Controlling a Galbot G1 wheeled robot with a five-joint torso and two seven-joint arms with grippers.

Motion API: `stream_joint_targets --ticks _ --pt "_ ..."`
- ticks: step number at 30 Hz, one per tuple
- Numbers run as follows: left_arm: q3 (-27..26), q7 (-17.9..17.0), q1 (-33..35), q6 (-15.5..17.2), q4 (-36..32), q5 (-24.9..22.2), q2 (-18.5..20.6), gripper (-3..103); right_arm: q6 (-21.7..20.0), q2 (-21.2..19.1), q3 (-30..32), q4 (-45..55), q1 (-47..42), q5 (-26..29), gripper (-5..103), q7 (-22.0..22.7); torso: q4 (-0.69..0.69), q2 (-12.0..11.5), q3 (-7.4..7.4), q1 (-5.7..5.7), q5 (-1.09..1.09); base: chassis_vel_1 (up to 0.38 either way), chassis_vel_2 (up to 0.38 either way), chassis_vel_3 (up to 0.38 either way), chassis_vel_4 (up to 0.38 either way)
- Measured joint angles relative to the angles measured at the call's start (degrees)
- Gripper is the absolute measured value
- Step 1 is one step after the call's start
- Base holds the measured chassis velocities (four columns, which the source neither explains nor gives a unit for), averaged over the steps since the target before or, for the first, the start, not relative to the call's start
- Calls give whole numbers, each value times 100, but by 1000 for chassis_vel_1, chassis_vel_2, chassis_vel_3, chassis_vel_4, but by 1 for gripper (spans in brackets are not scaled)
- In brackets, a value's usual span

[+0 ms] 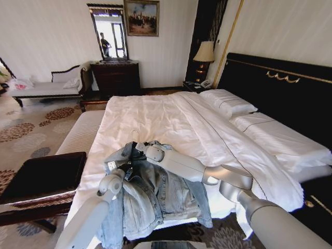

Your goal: Pick up the clothes from the bed and hang them on the clothes hanger.

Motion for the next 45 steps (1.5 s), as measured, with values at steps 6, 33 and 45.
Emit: stream_joint_targets --ticks 6,33,45 --pt "26 2 -11 238 107 33 66 1 119 -30 2 33 2 9 28 -20 0 0 0 0 0 0 0 0 0" --pt "-569 408 771 89 -454 531 243 51 258 26 67 12 -60 -22 28 -13 1 0 0 0 0 0 0 0 0" --pt "-1214 578 1617 5 -1145 888 458 94 292 -13 122 57 -115 -68 28 -2 1 0 0 -1 0 0 0 0 0"
